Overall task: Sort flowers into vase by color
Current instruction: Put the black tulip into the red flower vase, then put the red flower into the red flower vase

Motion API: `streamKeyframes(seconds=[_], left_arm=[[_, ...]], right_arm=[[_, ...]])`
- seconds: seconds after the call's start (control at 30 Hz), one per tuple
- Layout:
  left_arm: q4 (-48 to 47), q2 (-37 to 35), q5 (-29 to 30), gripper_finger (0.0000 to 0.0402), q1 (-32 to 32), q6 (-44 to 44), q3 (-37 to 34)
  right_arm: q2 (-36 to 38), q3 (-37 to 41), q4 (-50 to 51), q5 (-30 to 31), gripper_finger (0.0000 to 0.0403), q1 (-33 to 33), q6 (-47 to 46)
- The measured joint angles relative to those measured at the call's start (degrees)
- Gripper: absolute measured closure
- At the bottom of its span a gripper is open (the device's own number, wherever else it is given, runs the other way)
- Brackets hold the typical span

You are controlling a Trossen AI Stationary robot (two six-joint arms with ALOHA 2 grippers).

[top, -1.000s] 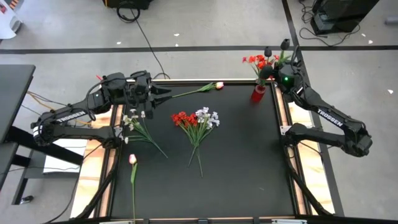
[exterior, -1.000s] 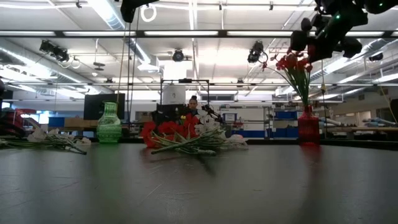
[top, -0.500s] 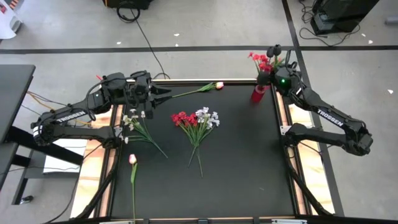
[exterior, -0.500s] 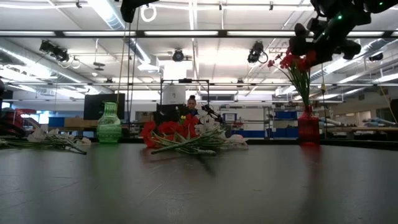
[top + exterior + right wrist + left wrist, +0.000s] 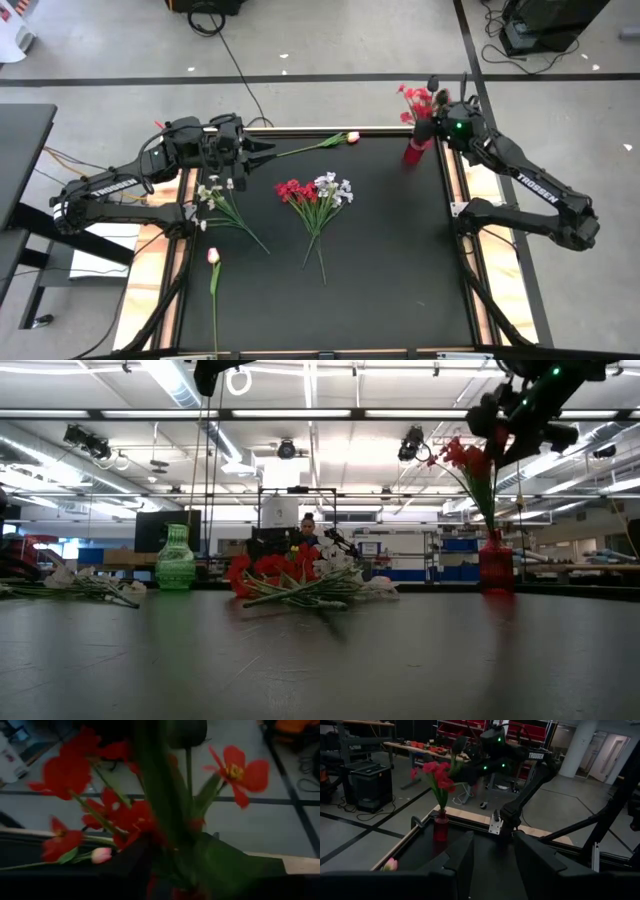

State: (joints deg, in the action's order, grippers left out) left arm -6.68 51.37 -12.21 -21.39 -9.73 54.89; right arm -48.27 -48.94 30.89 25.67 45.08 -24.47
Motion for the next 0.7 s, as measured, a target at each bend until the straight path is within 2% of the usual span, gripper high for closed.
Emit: streamKeyframes(seconds=[0.43, 0.7], left_arm=[[0.0, -0.01, 0.01, 0.0256, 0.0, -0.01, 0.0], [0.0, 0.0, 0.01, 0.0256, 0.0, 0.0, -0.01]], right_arm=[[0.05, -14.09, 14.56, 0.18, 0.0221, 0.0, -1.07], [2.3, -21.9, 13.92, -2.77, 0.0221, -1.46, 1.49]])
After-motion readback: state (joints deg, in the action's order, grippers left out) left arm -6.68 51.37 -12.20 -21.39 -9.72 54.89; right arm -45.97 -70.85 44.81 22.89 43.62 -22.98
